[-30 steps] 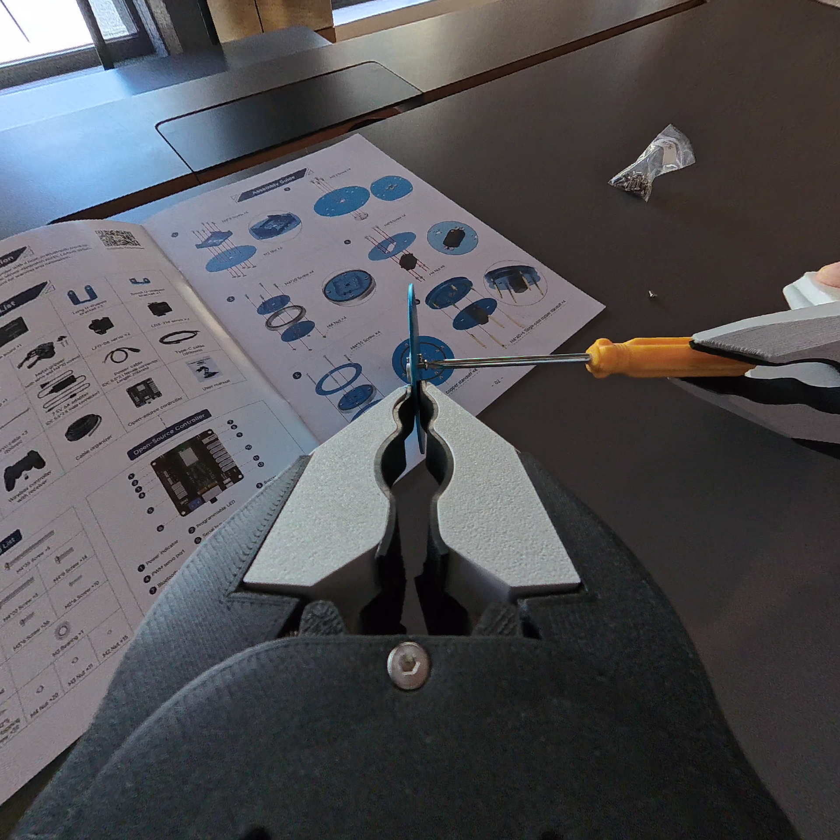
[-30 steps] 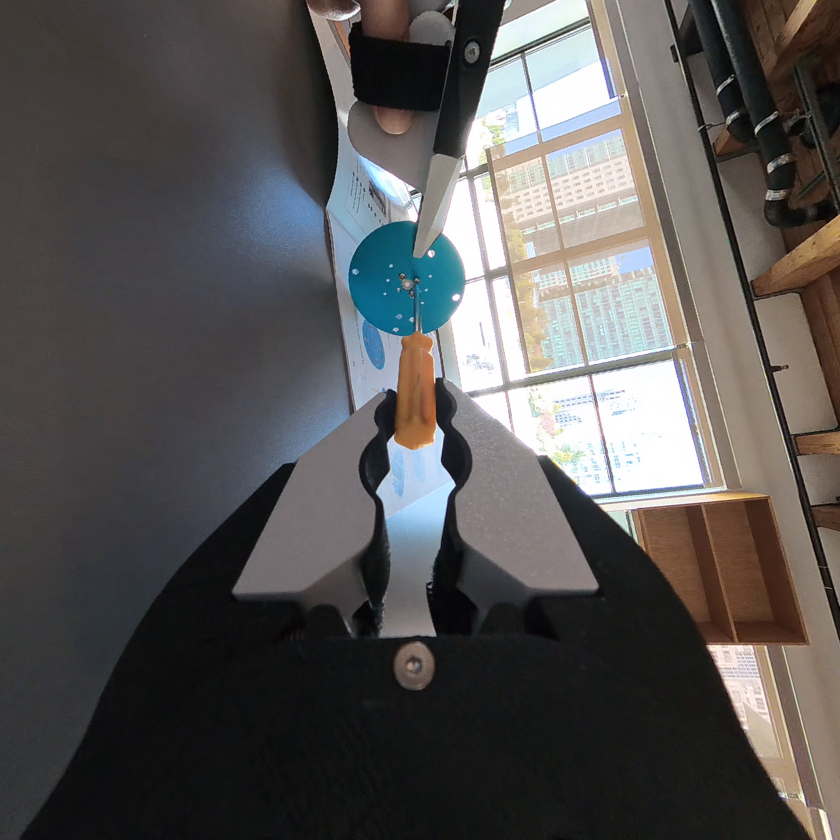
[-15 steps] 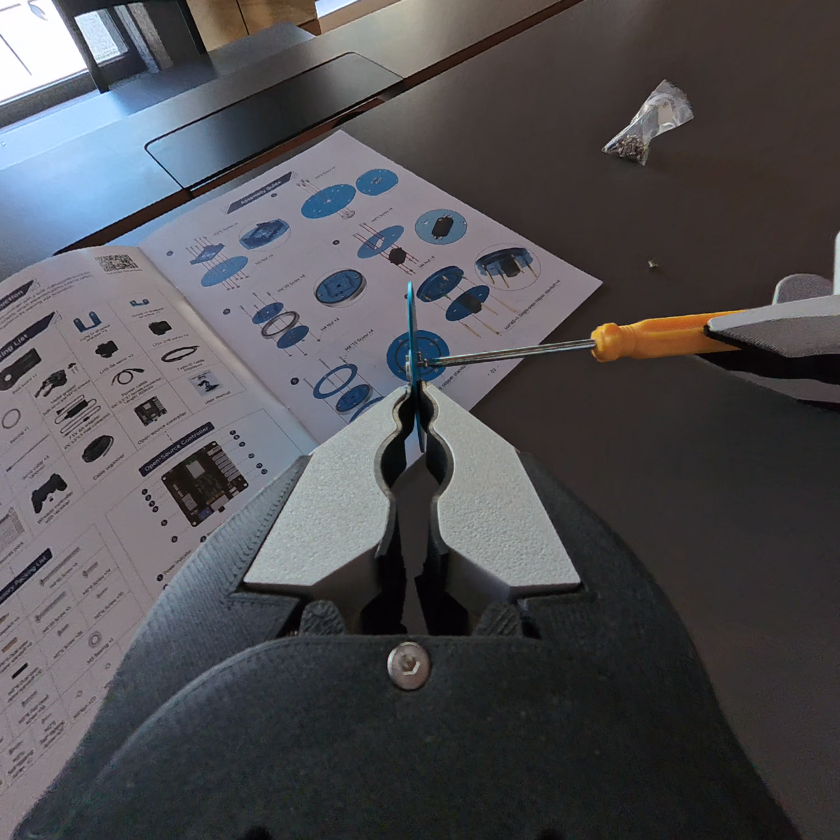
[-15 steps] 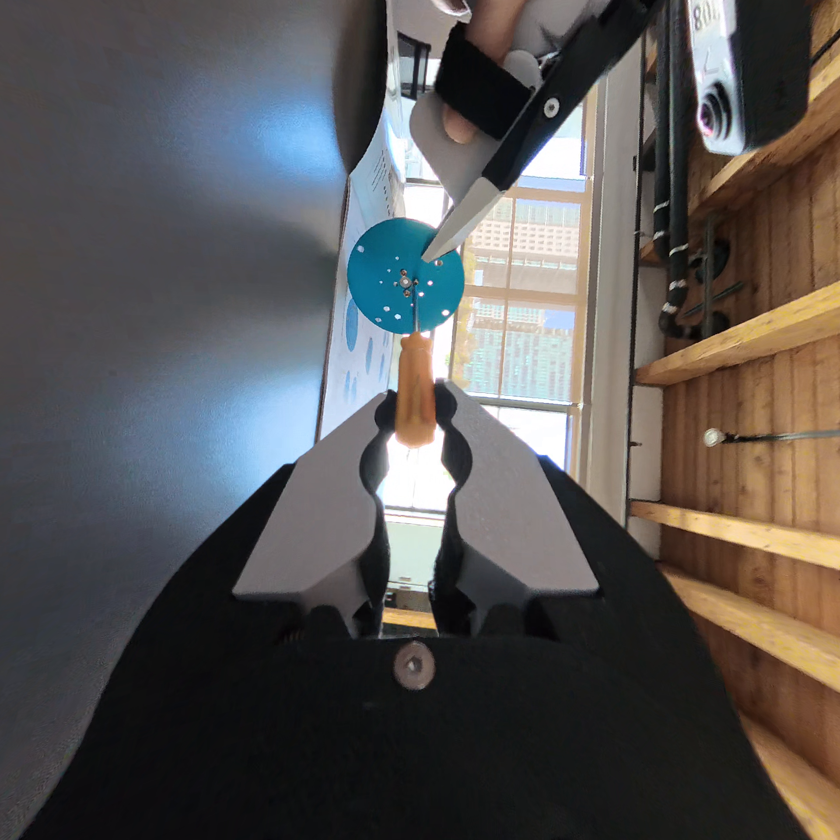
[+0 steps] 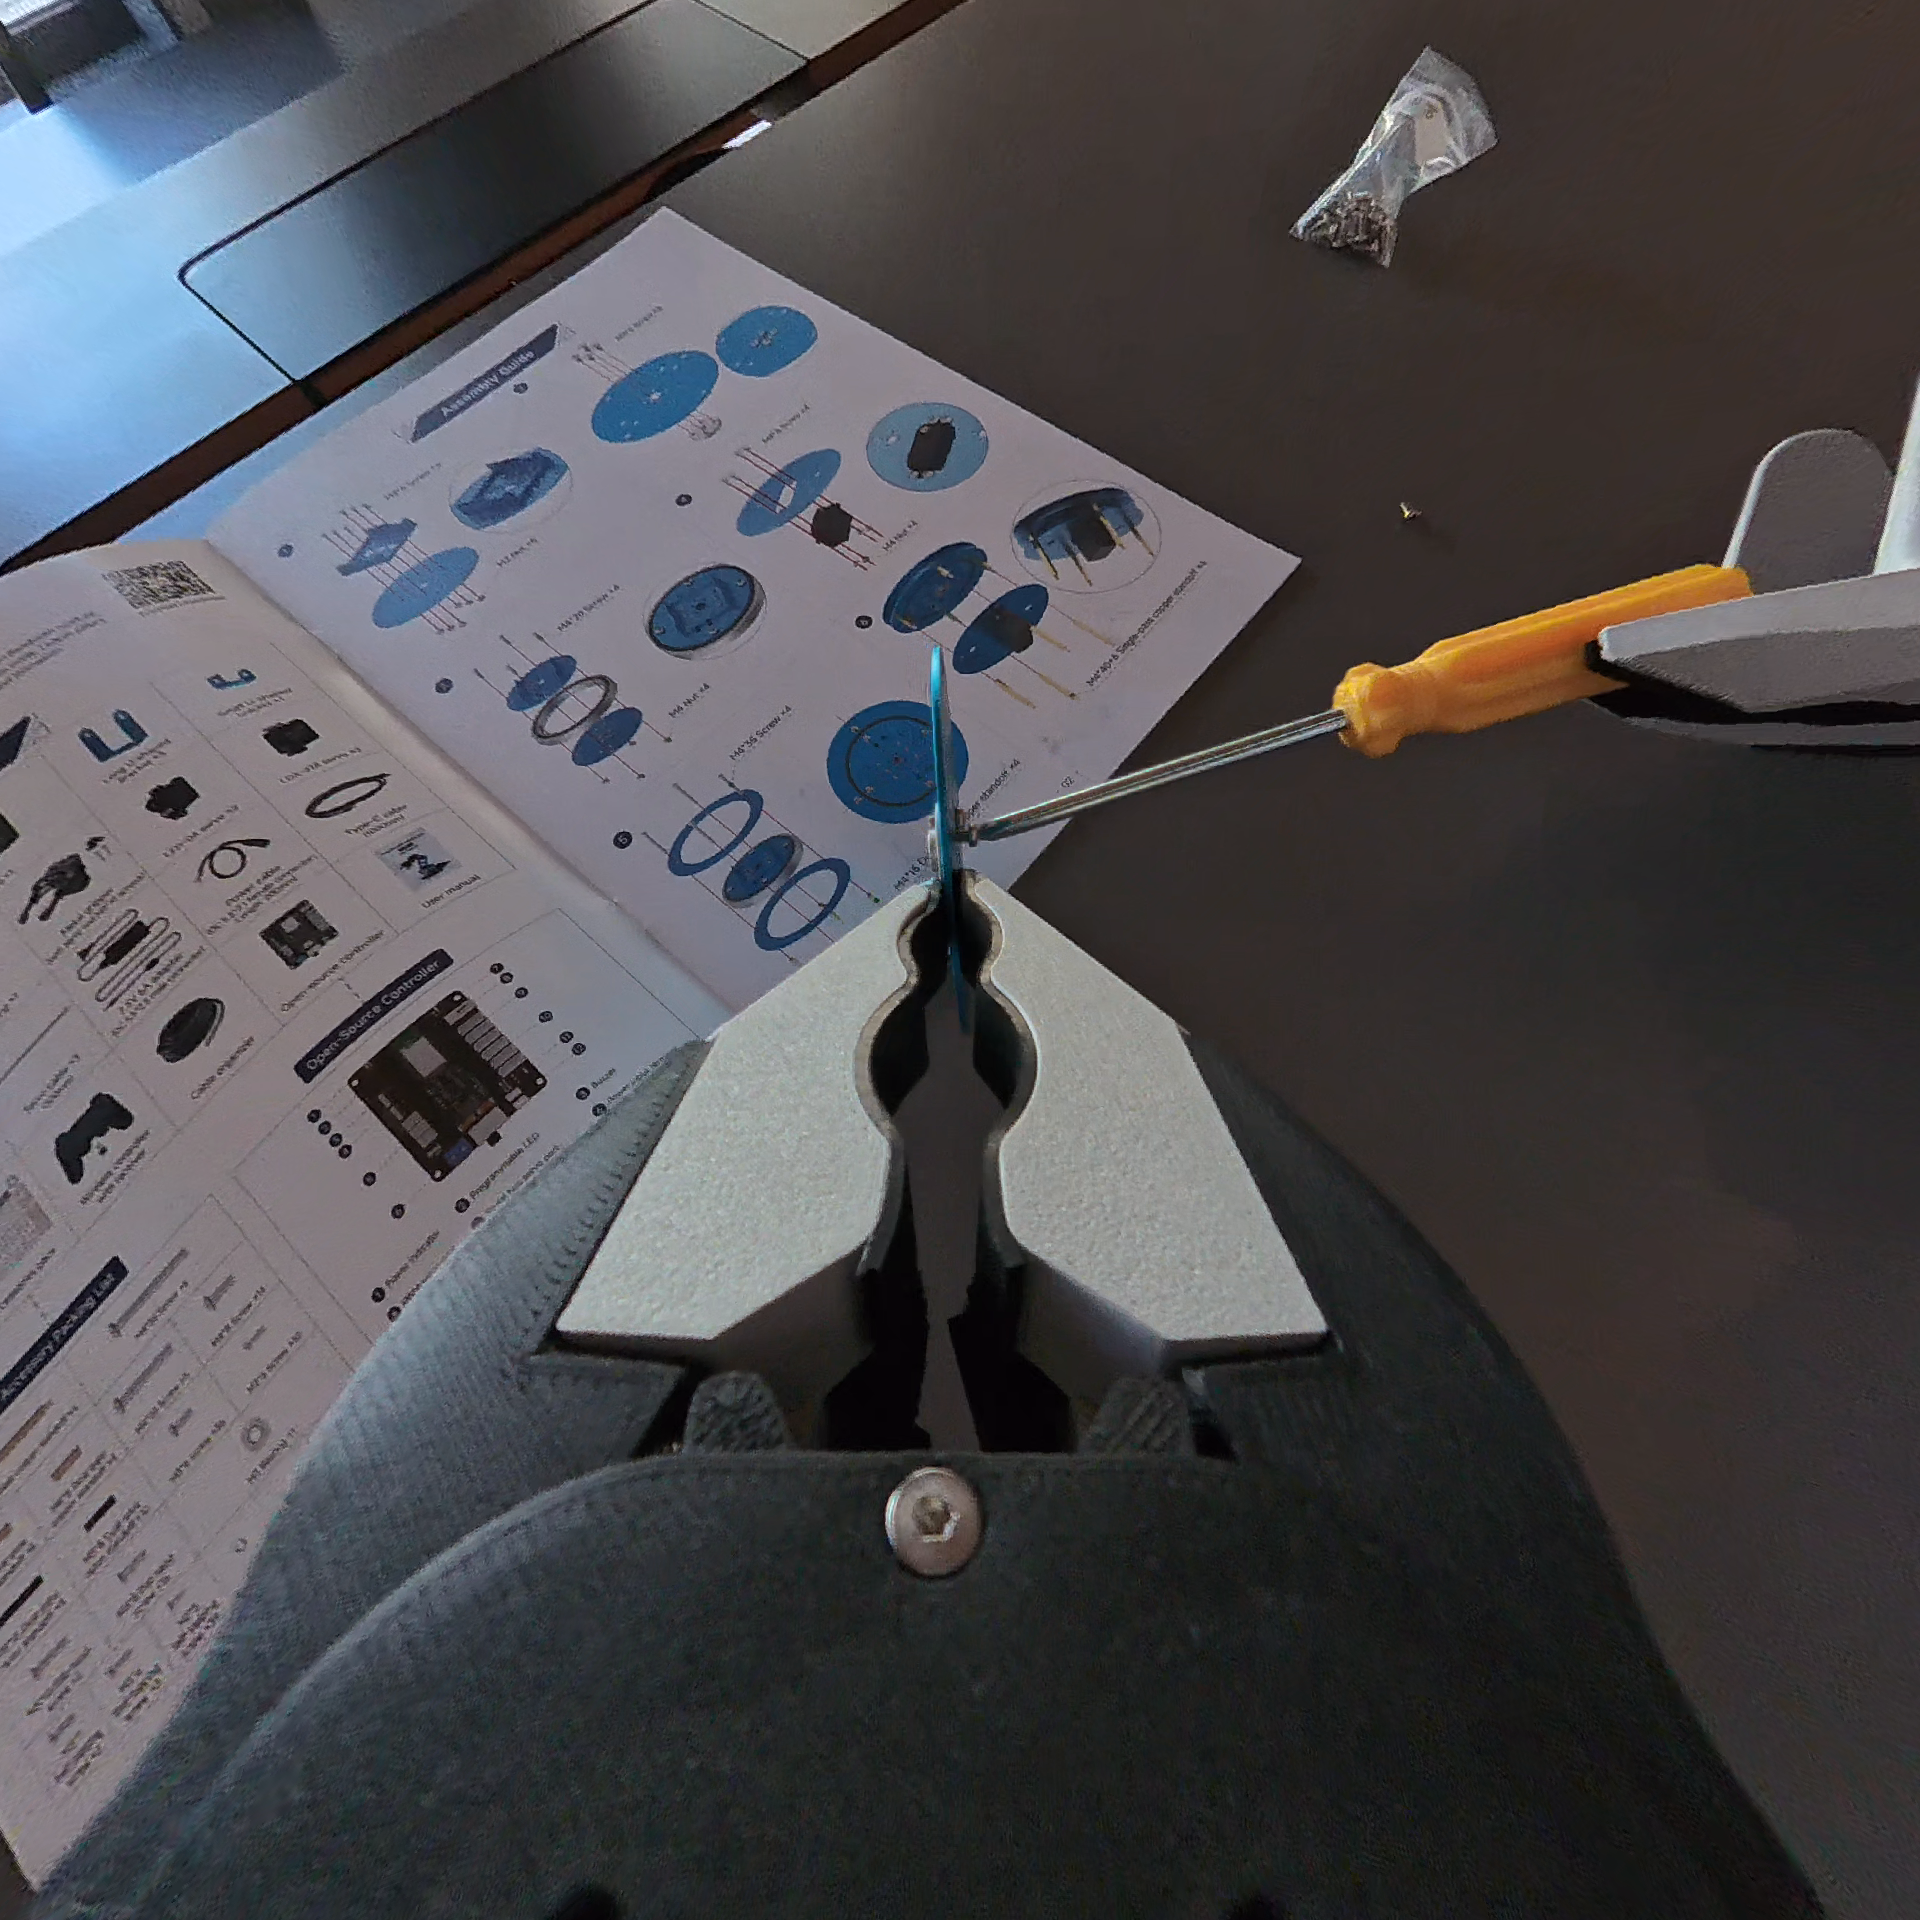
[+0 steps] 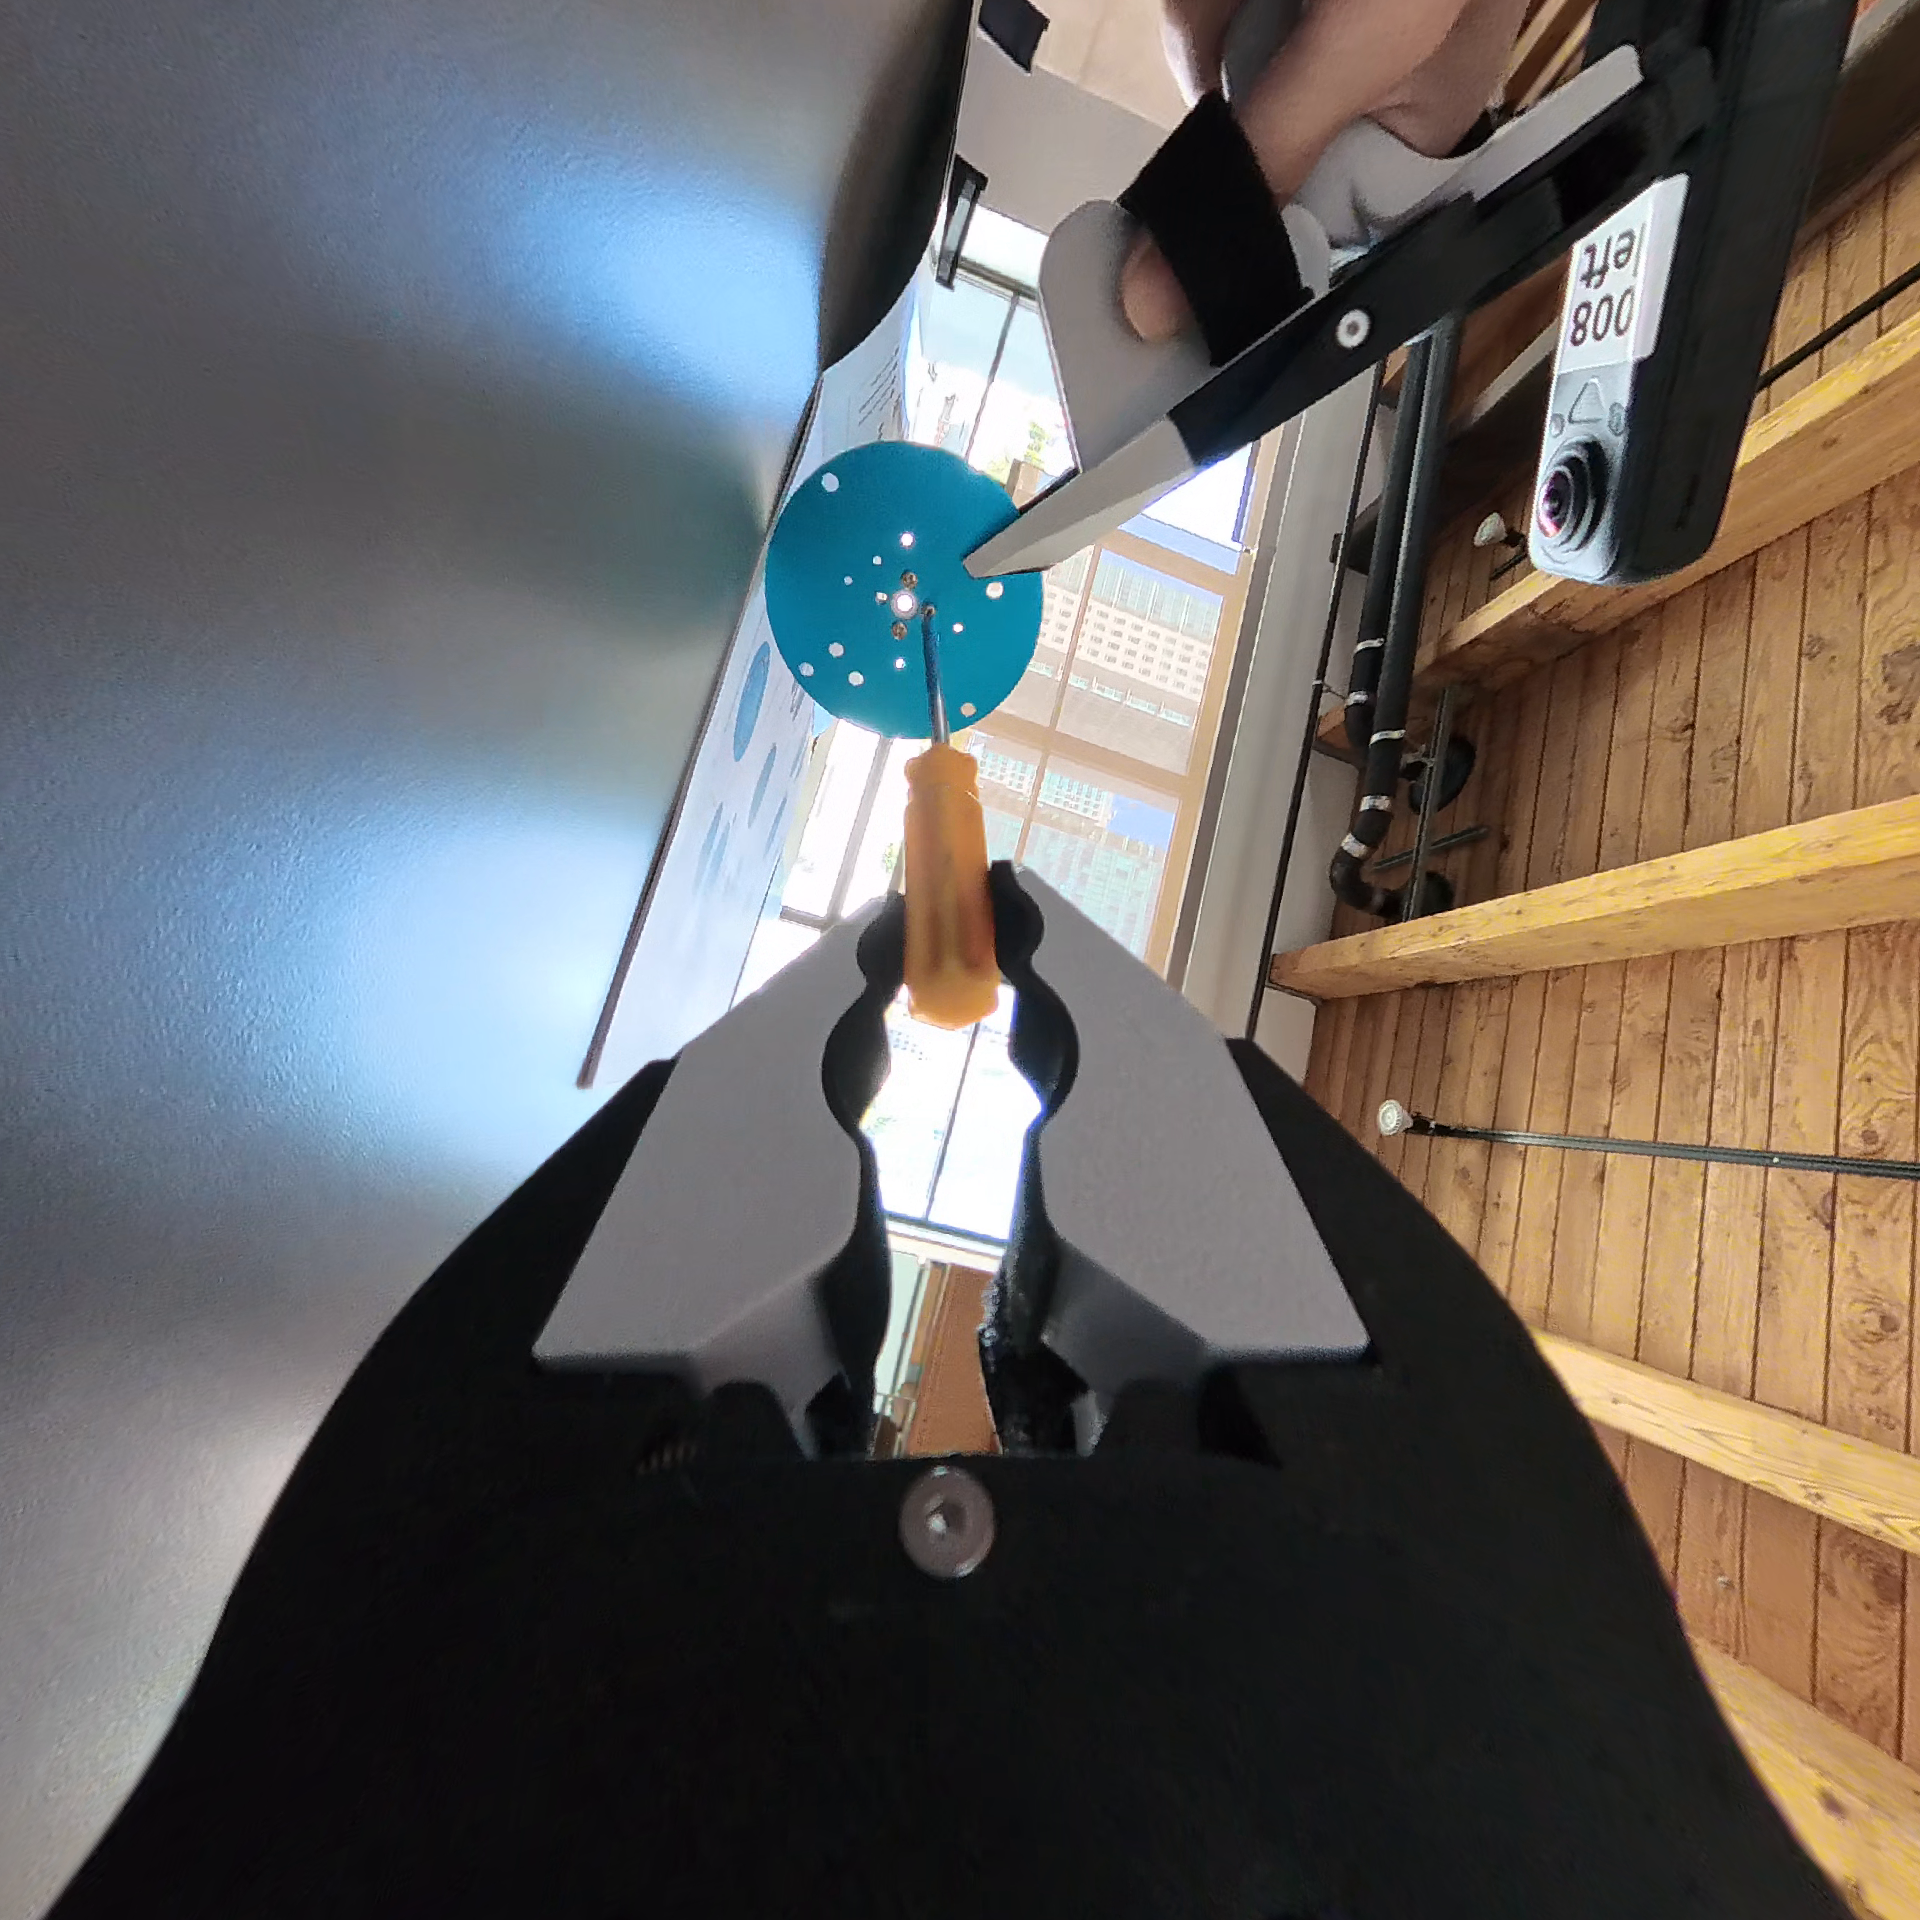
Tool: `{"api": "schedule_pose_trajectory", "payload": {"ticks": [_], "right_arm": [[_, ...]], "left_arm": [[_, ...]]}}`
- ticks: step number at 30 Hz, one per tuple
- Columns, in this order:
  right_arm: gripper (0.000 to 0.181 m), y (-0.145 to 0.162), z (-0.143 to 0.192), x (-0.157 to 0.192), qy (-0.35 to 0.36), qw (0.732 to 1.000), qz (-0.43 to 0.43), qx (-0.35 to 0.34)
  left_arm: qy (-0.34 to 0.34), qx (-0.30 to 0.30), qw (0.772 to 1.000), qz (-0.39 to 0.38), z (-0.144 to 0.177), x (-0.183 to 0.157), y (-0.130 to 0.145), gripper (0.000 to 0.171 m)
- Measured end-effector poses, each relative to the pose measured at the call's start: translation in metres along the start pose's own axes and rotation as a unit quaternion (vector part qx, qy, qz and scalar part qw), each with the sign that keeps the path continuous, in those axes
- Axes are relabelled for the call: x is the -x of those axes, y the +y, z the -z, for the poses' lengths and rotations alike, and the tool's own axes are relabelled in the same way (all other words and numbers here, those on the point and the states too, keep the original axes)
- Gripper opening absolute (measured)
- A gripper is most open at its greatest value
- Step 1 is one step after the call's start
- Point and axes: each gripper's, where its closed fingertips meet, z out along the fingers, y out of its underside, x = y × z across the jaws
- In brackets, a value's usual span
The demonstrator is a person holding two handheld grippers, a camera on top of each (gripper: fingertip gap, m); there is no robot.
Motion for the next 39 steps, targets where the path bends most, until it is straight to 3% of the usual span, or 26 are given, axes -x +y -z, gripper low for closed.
{"api": "schedule_pose_trajectory", "payload": {"ticks": [9, 14, 19, 22, 27, 29, 32, 35, 36, 37, 39], "right_arm": [[0.016, -0.005, 0.001, -0.001, -0.009, 1.0, 0.001, -0.011], [0.017, -0.009, -0.005, 0.0, -0.04, 0.989, -0.143, -0.012], [0.016, -0.008, -0.013, -0.003, -0.092, 0.918, -0.386, -0.008], [0.015, -0.005, -0.016, -0.008, -0.122, 0.833, -0.54, -0.02], [0.015, 0.01, -0.018, -0.01, -0.161, 0.632, -0.757, -0.032], [0.015, 0.015, -0.019, -0.007, -0.17, 0.534, -0.827, -0.035], [0.015, 0.02, -0.019, 0.001, -0.178, 0.368, -0.912, -0.037], [0.011, 0.023, -0.018, 0.011, -0.179, 0.183, -0.965, -0.047], [0.011, 0.024, -0.017, 0.014, -0.175, 0.139, -0.973, -0.051], [0.011, 0.024, -0.017, 0.017, -0.174, 0.145, -0.973, -0.051], [0.01, 0.027, -0.018, 0.013, -0.167, 0.22, -0.96, -0.053]], "left_arm": [[-0.006, 0.014, 1.0, -0.003, 0.004, 0.0, 0.003, 0.0], [-0.022, 0.007, 1.0, 0.009, 0.004, 0.006, 0.005, 0.0], [-0.04, 0.002, 0.999, 0.02, 0.002, 0.015, 0.009, 0.0], [-0.042, -0.003, 0.999, 0.027, 0.002, 0.015, 0.008, 0.0], [-0.041, -0.012, 0.999, 0.032, 0.001, 0.014, 0.006, 0.0], [-0.047, -0.015, 0.998, 0.028, 0.001, 0.016, 0.003, 0.0], [-0.06, -0.018, 0.998, 0.017, 0.0, 0.016, -0.003, 0.0], [-0.073, -0.021, 0.997, 0.0, 0.001, 0.016, -0.005, 0.0], [-0.076, -0.021, 0.997, -0.004, 0.001, 0.015, -0.006, 0.0], [-0.078, -0.02, 0.997, -0.006, 0.001, 0.014, -0.006, 0.0], [-0.078, -0.021, 0.997, -0.008, 0.001, 0.014, -0.005, 0.0]]}}
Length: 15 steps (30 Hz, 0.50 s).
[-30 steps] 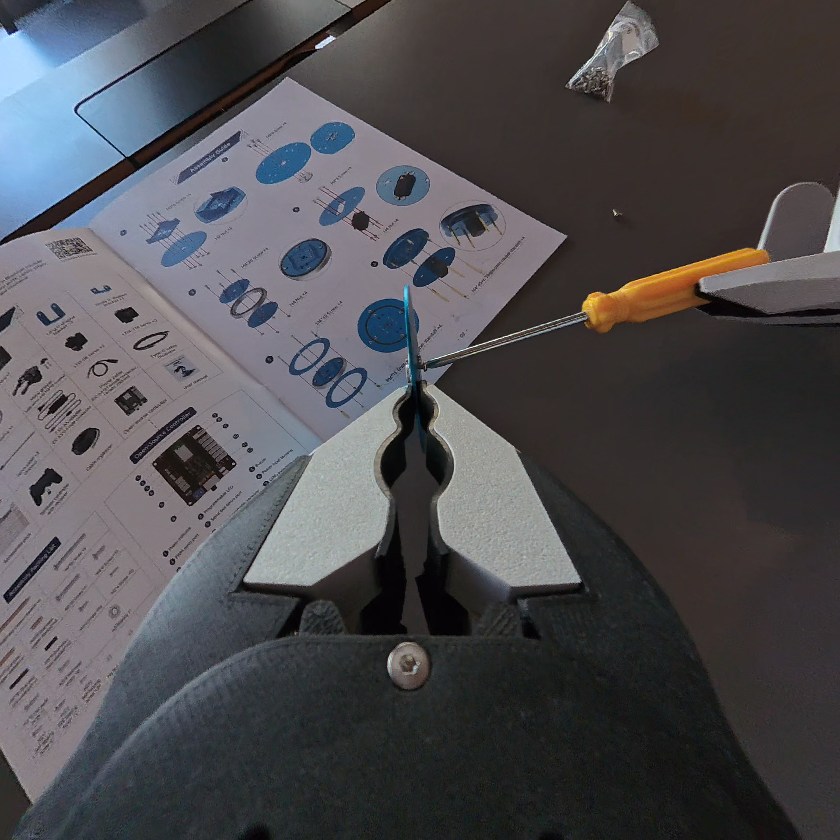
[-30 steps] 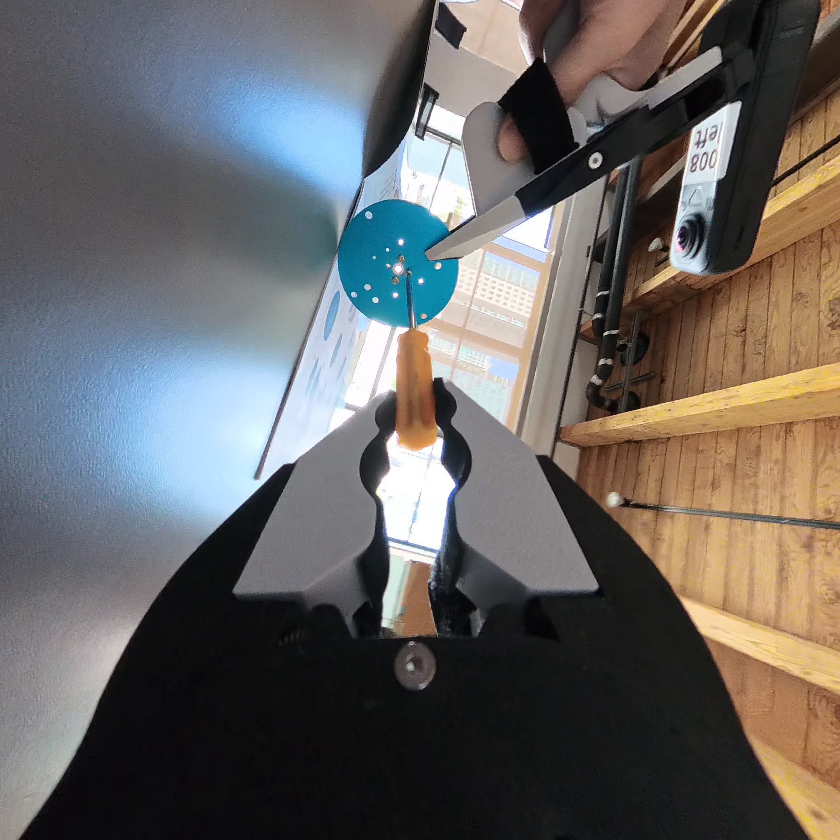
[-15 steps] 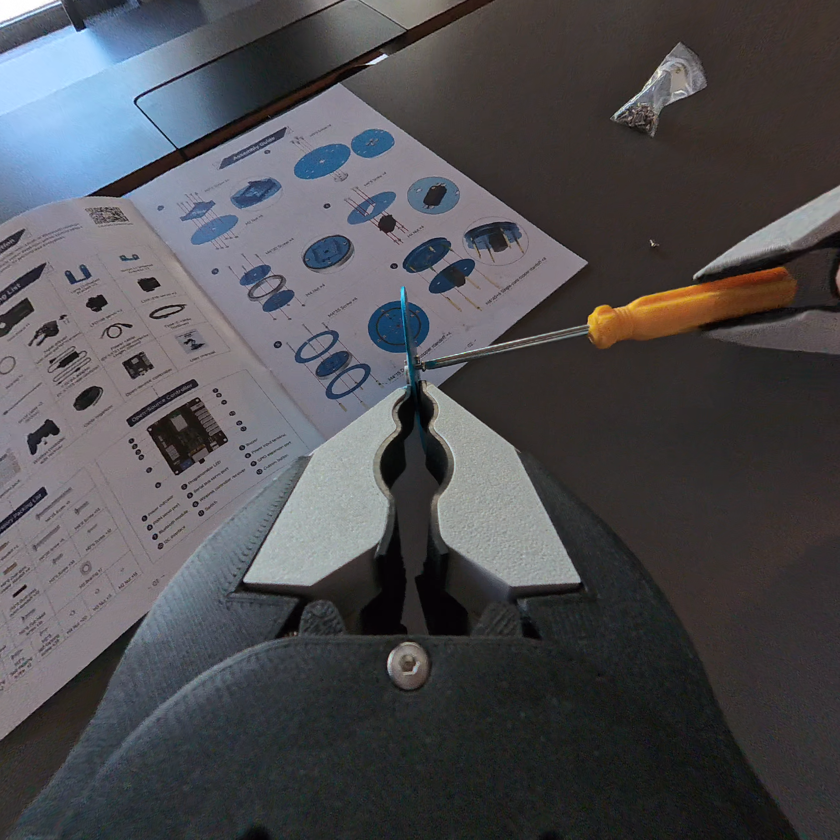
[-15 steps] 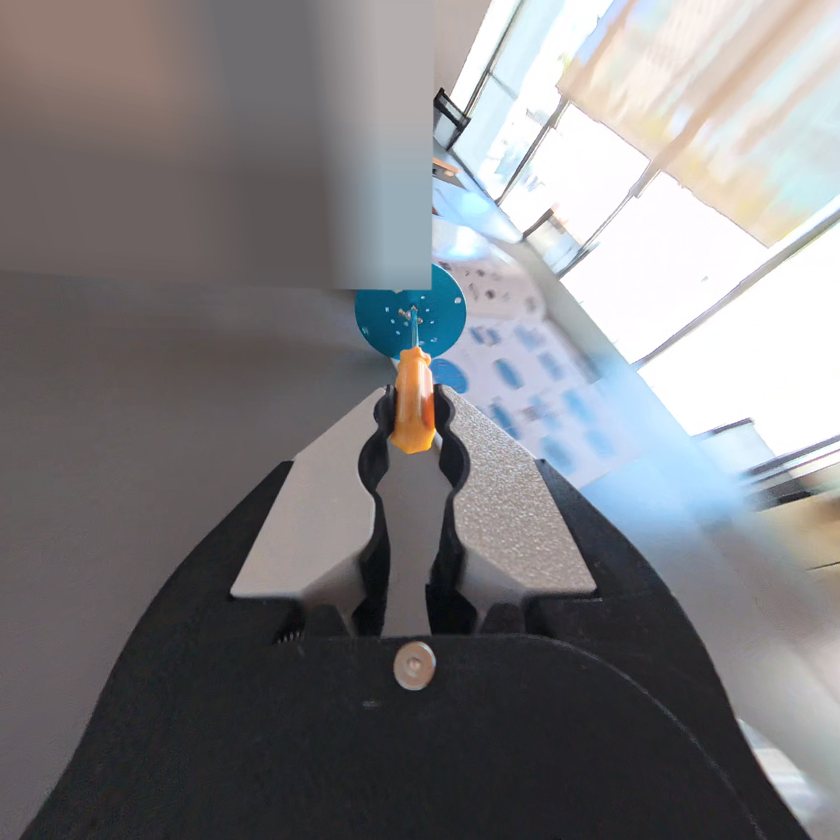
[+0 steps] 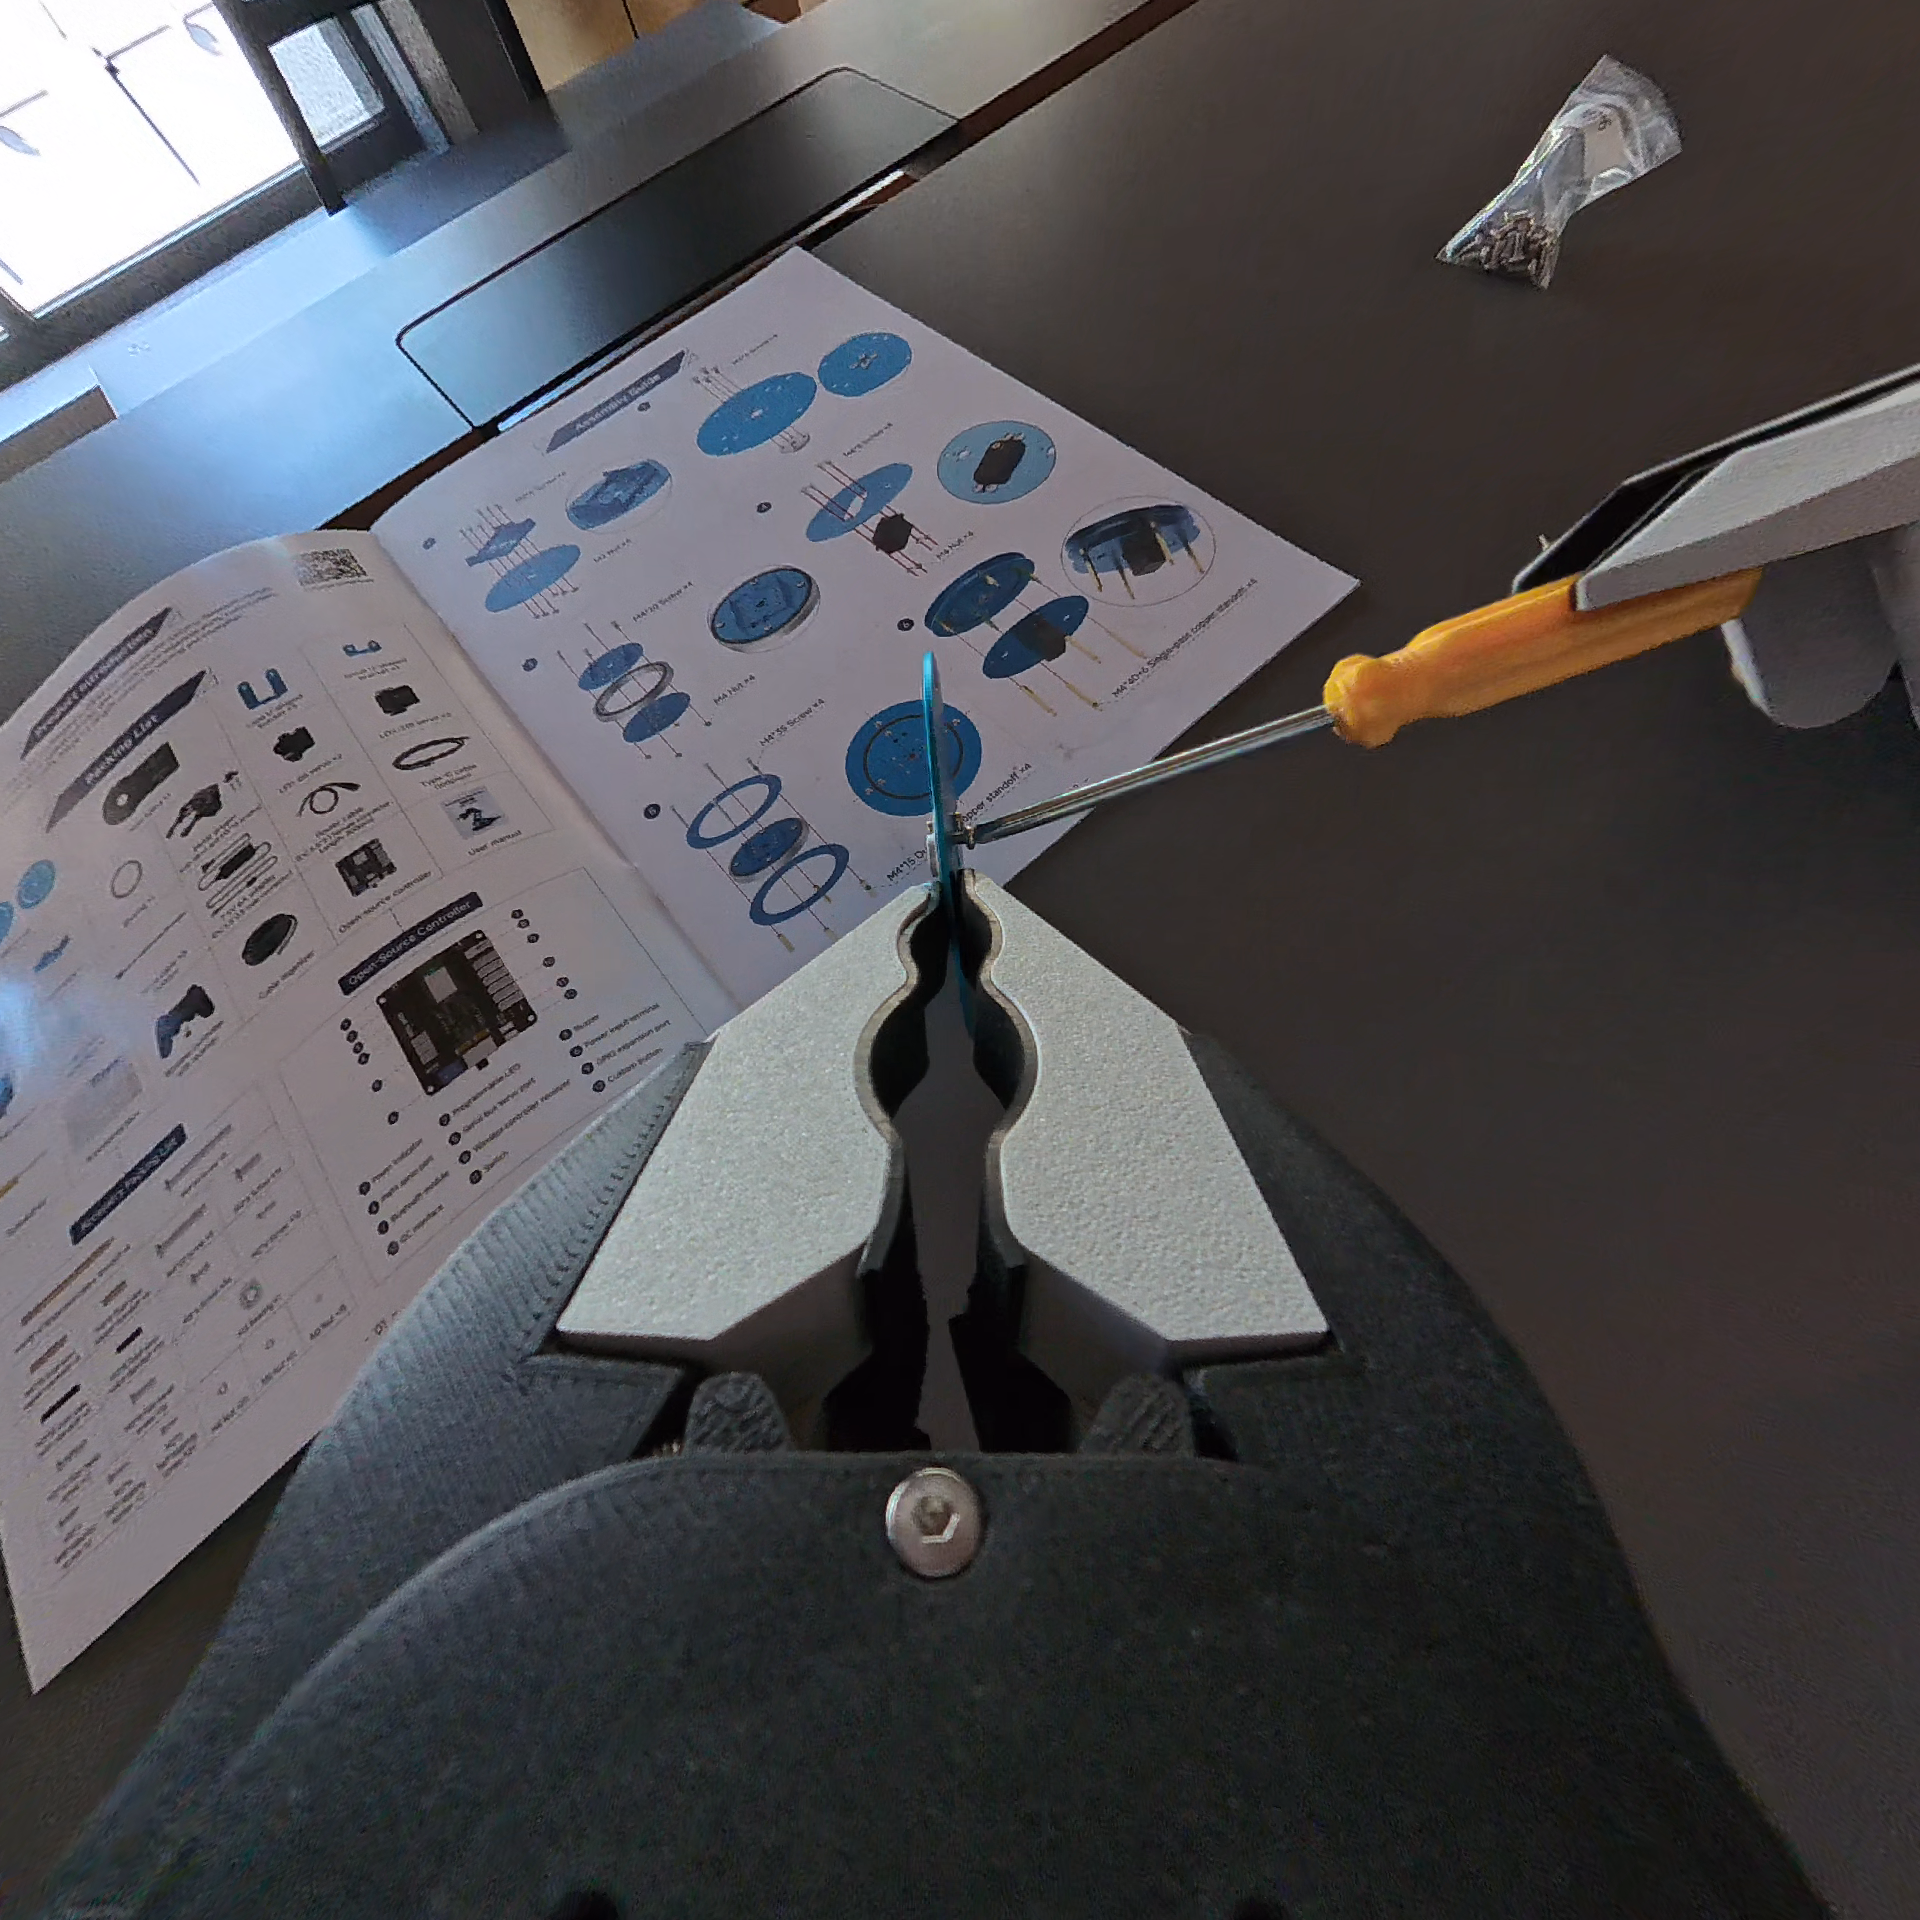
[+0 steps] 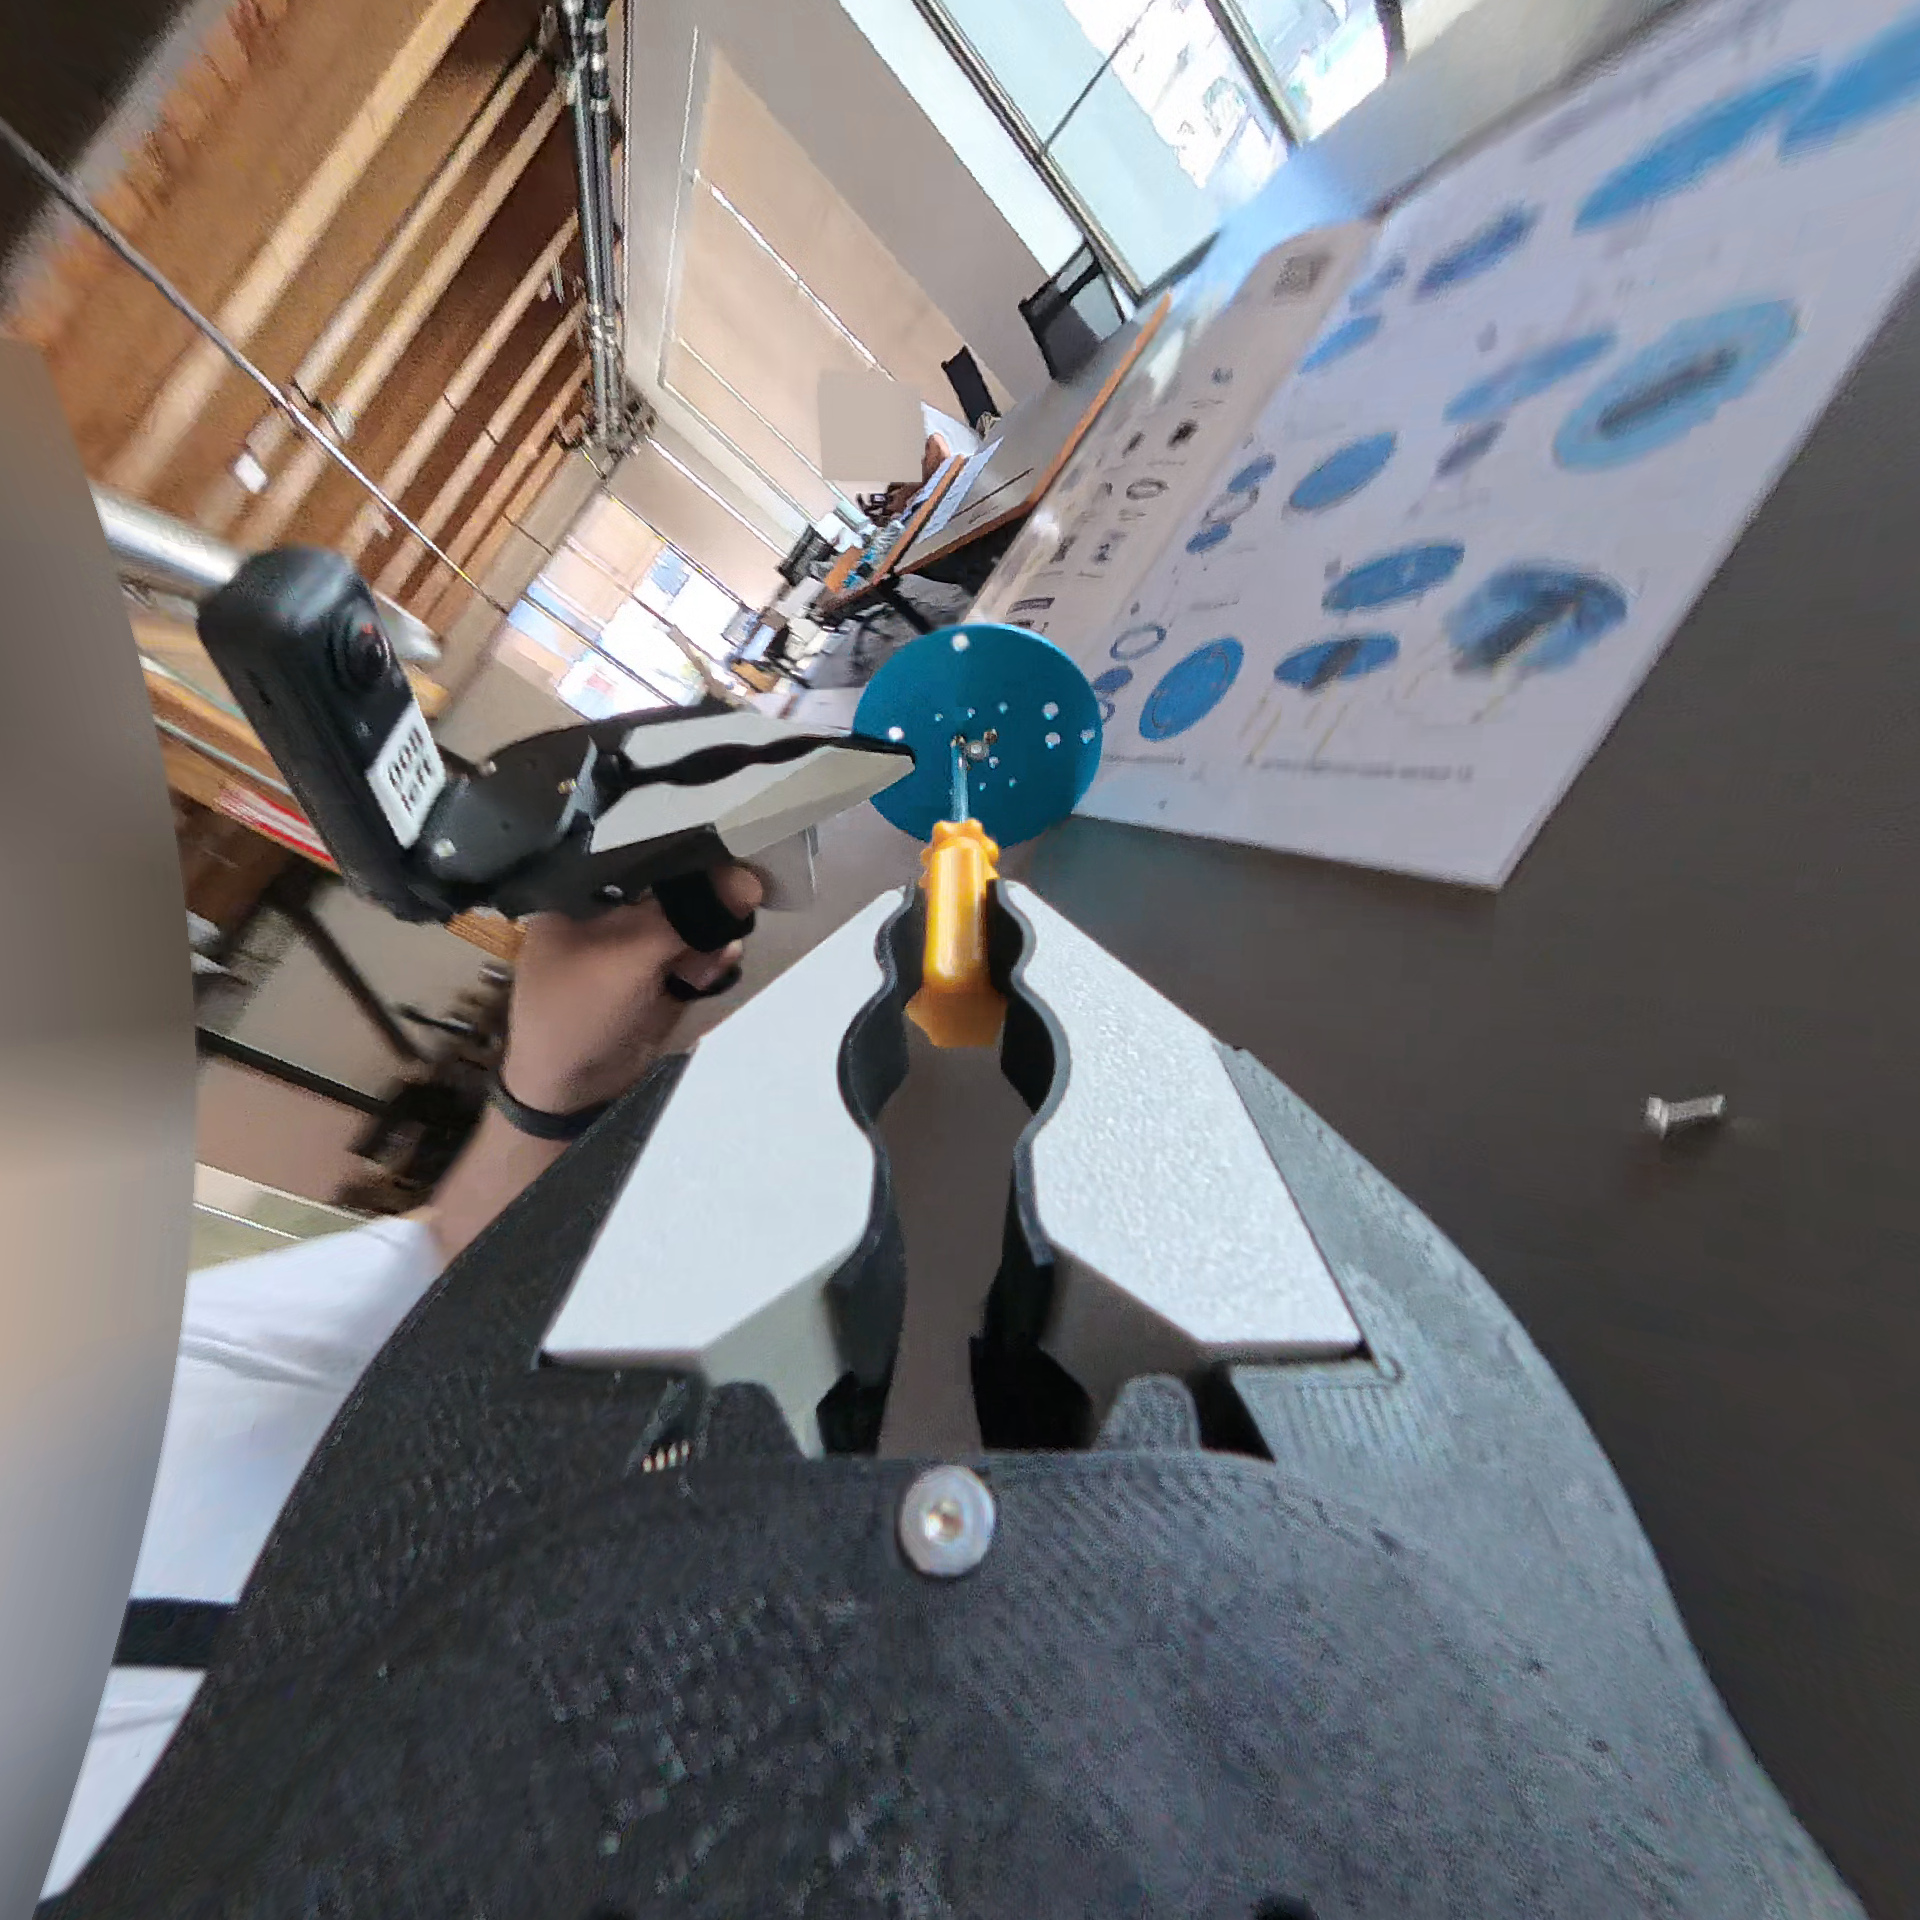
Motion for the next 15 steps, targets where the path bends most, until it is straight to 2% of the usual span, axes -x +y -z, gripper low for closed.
{"api": "schedule_pose_trajectory", "payload": {"ticks": [4, 9, 11, 13, 15], "right_arm": [[0.01, -0.001, -0.001, 0.015, 0.036, 0.979, 0.201, 0.023], [0.01, 0.001, 0.003, 0.019, 0.043, 0.959, 0.279, 0.038], [0.01, 0.002, 0.006, 0.02, 0.043, 0.942, 0.331, 0.044], [0.01, 0.004, 0.008, 0.03, 0.028, 0.904, 0.425, 0.043], [0.01, 0.003, 0.01, 0.031, 0.058, 0.843, 0.534, 0.044]], "left_arm": [[0.008, -0.003, 1.0, 0.009, 0.0, 0.002, 0.001, 0.0], [0.009, -0.002, 1.0, 0.012, 0.001, 0.009, 0.001, 0.0], [0.014, -0.002, 1.0, 0.019, 0.001, 0.012, 0.001, 0.0], [0.023, -0.002, 0.999, 0.029, 0.001, 0.014, 0.002, 0.0], [0.036, -0.001, 0.998, 0.042, 0.001, 0.016, 0.004, 0.0]]}}
